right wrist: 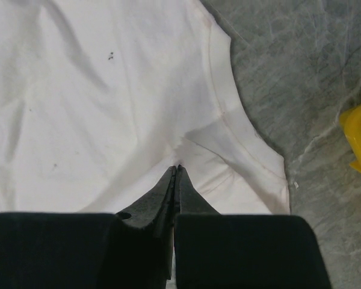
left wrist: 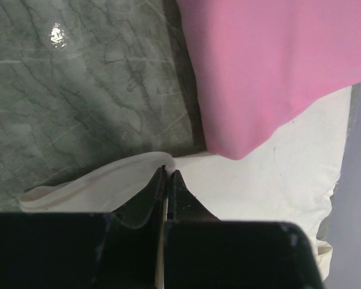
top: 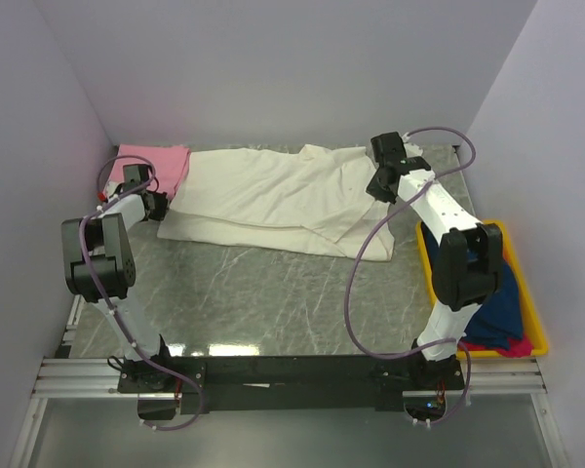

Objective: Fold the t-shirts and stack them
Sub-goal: Fold the tshirt

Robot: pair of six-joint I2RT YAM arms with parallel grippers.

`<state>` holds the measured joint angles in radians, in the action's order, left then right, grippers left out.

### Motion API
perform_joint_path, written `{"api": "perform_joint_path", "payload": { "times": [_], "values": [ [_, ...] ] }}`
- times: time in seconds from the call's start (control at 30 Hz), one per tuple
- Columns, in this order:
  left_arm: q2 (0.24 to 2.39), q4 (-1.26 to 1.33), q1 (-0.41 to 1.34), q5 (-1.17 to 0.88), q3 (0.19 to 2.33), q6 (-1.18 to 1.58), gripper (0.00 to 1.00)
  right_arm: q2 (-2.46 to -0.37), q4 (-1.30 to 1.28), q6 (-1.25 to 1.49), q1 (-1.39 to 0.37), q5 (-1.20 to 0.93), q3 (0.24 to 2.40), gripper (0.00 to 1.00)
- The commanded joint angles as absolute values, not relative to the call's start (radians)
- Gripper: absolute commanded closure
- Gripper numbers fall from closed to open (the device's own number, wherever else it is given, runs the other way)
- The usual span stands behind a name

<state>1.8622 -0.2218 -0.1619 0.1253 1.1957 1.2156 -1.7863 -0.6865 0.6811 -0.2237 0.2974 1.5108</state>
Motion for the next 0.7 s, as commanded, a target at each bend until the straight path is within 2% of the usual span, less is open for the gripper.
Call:
{"api": "perform_joint_path", "payload": {
  "times": [0.0,0.67],
  "values": [
    [1.867,-0.204,-0.156,0.135,1.238,1.207,0.99,-1.798,-0.658,0.664,-0.209,0.307,1.588,1.0],
    [1.914,-0.155,-0.156,0.098,1.259,1.181,0.99,-1.907,-0.657,0.653,-0.178,0.285,1.669,1.0]
  ]
}}
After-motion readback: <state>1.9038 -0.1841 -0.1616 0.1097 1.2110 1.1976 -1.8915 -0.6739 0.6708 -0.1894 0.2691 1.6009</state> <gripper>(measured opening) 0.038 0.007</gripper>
